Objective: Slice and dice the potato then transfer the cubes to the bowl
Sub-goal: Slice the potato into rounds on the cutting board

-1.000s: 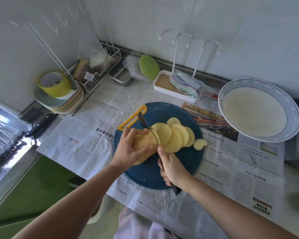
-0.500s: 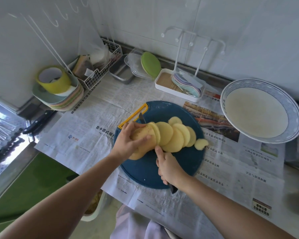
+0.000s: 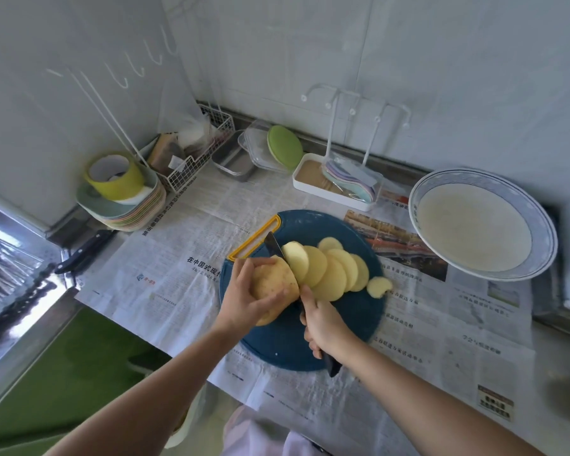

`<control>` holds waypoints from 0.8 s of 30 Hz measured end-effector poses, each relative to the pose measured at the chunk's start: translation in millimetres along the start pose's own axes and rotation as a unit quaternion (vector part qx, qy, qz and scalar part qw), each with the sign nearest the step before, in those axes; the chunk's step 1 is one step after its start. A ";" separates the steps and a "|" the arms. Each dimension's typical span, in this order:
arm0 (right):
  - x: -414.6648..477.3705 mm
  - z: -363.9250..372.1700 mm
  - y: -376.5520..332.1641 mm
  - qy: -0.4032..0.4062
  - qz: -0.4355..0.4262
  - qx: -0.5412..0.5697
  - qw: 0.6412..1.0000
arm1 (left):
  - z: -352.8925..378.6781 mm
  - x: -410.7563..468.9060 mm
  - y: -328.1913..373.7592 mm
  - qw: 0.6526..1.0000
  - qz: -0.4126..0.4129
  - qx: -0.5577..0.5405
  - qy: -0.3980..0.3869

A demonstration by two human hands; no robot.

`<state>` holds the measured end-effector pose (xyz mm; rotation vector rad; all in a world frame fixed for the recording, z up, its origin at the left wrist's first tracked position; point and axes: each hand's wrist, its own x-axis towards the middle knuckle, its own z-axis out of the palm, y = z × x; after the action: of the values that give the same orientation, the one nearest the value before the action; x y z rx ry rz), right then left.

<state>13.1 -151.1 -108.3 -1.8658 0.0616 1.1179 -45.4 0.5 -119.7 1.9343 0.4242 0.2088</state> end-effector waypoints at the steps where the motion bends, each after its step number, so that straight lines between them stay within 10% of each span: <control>1: -0.6 -1.6 0.2 -0.004 -0.002 0.009 1.000 | 0.5 -5.7 -1.7 1.000 0.015 0.014 -0.002; 24: -54.4 -58.2 0.7 -0.089 -0.101 0.005 0.991 | 6.4 -12.2 -6.9 0.998 0.006 0.042 0.040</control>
<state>19.9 -214.8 -60.9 -1.7126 -0.2182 1.1346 -55.8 -7.3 -127.9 2.0158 0.4808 0.2812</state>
